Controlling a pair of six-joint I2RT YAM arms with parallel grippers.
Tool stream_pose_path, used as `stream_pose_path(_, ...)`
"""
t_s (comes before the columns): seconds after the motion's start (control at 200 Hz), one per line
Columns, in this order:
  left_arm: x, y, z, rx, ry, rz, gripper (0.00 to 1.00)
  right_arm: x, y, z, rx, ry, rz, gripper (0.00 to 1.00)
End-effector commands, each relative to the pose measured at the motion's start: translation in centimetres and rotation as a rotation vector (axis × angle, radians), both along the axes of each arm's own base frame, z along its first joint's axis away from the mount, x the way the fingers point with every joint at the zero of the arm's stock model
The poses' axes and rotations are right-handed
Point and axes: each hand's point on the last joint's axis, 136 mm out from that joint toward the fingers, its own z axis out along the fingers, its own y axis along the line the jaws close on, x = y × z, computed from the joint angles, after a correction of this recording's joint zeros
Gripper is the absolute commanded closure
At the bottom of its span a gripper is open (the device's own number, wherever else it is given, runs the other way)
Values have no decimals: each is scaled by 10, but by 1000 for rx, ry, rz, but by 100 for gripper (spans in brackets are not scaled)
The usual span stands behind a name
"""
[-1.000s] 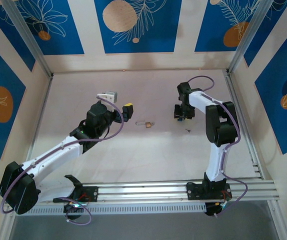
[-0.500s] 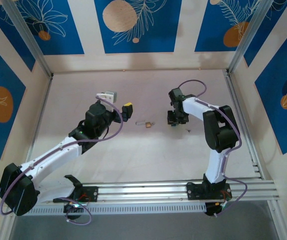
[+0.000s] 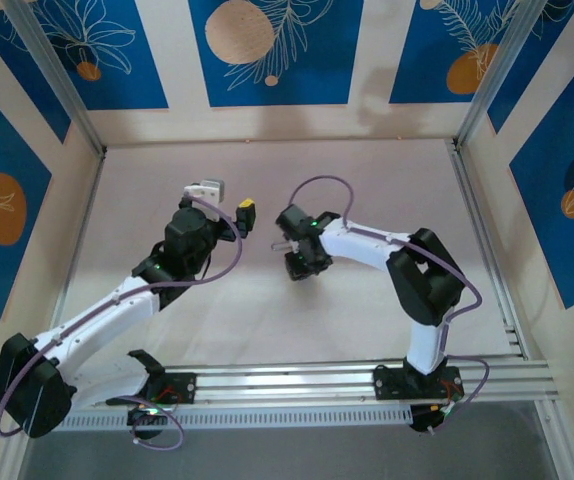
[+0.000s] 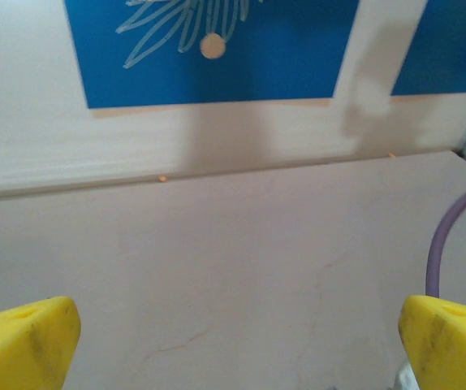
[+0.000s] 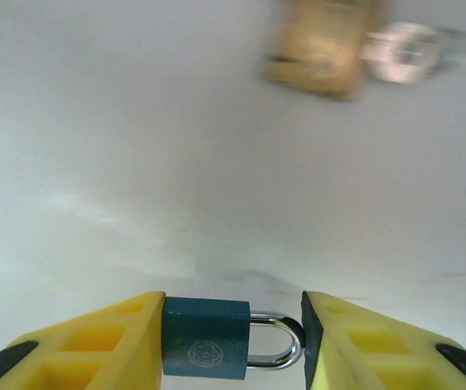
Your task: Unlock with the key
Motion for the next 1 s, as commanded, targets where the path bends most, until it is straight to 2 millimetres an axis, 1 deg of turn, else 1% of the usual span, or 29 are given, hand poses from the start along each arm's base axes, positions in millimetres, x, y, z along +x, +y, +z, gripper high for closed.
stream_pose_path(0.0, 5, 27, 14, 44, -34, 115, 0, -9, 33, -2, 11, 15, 63, 55)
stream_pose_path(0.095, 6, 41, 17, 39, -50, 168, 0, -11, 53, -13, 1, 17, 121, 55)
stream_pose_path(0.155, 6, 50, 19, 36, -60, 202, 0, -12, 62, -20, 0, 17, 153, 55)
stream_pose_path(0.23, 6, 56, 21, 29, -67, 222, 0, -14, 68, -26, -4, 29, 177, 52)
stream_pose_path(0.28, 7, 57, 22, 24, -66, 220, 0, -16, 70, -28, 1, 42, 188, 51)
stream_pose_path(0.375, 7, 57, 21, 20, -64, 215, 0, -18, 67, -33, -8, 51, 199, 50)
stream_pose_path(0.445, 9, 56, 19, 22, -61, 211, 0, -21, 65, -34, -18, 59, 203, 44)
stream_pose_path(0.525, 10, 57, 17, 19, -53, 210, 0, -24, 61, -30, -21, 46, 202, 37)
stream_pose_path(0.635, 11, 55, 17, 7, -49, 197, 0, -28, 53, -25, -38, 39, 195, 33)
stream_pose_path(0.79, 10, 52, 16, 1, -47, 181, 0, -29, 37, -26, -91, 29, 172, 32)
stream_pose_path(0.996, 12, 48, 14, -1, -40, 167, 0, -20, 17, -23, -128, 12, 141, 33)
